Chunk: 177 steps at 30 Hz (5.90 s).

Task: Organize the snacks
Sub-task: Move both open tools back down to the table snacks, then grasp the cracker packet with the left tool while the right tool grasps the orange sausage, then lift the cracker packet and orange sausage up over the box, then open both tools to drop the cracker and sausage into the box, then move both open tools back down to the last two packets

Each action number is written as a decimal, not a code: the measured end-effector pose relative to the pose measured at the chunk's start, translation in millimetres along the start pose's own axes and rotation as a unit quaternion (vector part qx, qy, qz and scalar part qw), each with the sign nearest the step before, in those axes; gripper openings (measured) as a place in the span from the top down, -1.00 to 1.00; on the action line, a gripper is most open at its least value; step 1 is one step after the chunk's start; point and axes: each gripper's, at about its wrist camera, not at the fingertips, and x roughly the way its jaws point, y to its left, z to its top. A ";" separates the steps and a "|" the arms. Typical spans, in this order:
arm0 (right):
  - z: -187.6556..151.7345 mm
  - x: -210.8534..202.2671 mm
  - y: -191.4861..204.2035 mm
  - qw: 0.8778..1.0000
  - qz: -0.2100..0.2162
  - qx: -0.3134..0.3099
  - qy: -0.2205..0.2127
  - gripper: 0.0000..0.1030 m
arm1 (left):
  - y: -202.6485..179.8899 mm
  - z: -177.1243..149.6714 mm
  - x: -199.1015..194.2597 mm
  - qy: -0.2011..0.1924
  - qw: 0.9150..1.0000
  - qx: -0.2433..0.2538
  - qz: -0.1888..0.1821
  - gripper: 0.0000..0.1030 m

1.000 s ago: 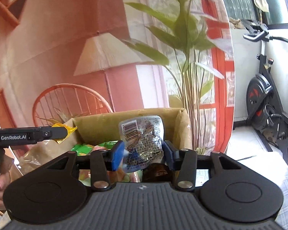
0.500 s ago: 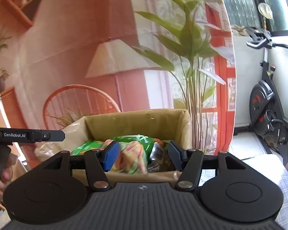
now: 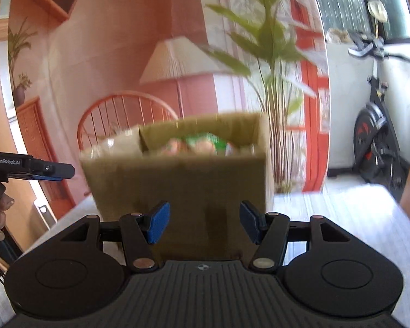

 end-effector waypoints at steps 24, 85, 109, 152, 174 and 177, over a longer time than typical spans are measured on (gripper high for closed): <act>-119.8 10.5 -26.2 0.981 -0.033 0.099 0.161 -0.17 | 6.4 -101.8 59.7 0.119 0.990 -0.064 0.027 -0.50; -138.8 30.2 -55.3 0.993 0.004 0.086 0.082 0.34 | -10.5 -118.3 93.3 0.149 0.986 -0.003 0.072 -0.07; -129.2 31.2 -45.4 0.994 -0.034 0.054 0.090 0.63 | -7.2 -91.4 47.4 0.055 0.998 -0.010 0.040 -0.06; 93.1 88.1 -21.1 0.999 -0.017 -0.037 -0.032 0.31 | -40.3 88.9 76.1 -0.054 0.997 0.055 0.008 -0.39; -33.0 9.6 -4.4 0.999 0.036 -0.008 0.030 0.31 | -14.8 -32.6 12.2 0.028 0.999 0.009 -0.045 -0.56; -58.3 12.5 -5.0 0.998 0.034 -0.012 0.060 0.30 | -12.6 -54.9 24.3 0.045 0.998 -0.002 -0.038 -0.56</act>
